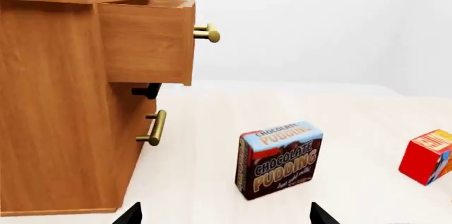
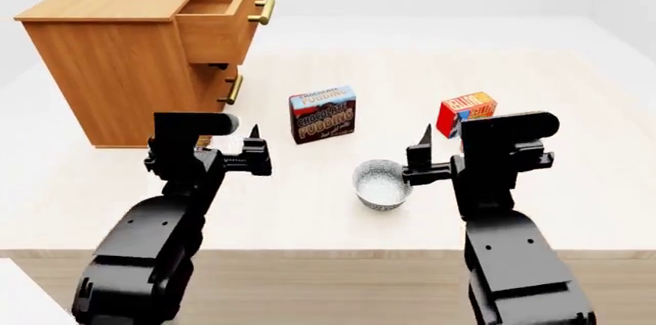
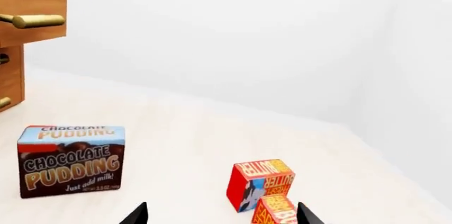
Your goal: Put the bowl in the top drawer of the cabinet.
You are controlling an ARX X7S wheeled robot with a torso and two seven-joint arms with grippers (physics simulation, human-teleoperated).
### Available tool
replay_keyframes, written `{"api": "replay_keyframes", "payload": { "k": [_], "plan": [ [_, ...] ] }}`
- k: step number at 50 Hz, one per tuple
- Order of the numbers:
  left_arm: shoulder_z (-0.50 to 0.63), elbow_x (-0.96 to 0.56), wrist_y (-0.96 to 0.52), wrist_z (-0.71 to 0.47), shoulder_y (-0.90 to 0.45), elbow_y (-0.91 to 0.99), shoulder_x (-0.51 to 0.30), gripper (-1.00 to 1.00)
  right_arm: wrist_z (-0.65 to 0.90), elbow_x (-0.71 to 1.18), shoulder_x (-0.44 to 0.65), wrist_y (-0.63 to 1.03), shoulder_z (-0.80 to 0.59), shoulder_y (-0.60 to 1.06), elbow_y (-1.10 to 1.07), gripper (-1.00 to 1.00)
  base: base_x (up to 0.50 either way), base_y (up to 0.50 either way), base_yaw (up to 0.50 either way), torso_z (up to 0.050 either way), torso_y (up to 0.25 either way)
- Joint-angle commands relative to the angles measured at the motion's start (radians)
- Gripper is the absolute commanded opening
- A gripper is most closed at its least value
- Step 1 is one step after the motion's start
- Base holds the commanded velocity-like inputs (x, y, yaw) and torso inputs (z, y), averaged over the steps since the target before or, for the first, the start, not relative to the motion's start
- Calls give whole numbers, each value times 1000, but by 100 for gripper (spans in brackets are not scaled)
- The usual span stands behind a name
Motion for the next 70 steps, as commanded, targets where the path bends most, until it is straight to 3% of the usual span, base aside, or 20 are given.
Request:
{"api": "replay_keyframes", "payload": {
  "k": [1,8,13,24,70],
  "plan": [
    [-10,-38,-218,-19,-341,-96,-7,100,-92,51,18,256,17,310,50,100,0,0,0,50,0],
    [-8,-38,-298,-45,-545,-160,1,100,-120,48,37,319,-14,489,90,100,0,0,0,50,0],
    [9,-11,-278,-59,-680,-276,9,100,-116,26,49,333,-42,592,121,100,0,0,0,50,0],
    [15,-8,-260,-38,-886,-511,24,100,-89,-1,59,281,-53,658,203,100,186,0,0,18,0],
    [24,-7,-202,-48,-1022,-875,36,100,-85,-1,84,221,-93,602,202,100,500,0,0,0,1]
  ]
}}
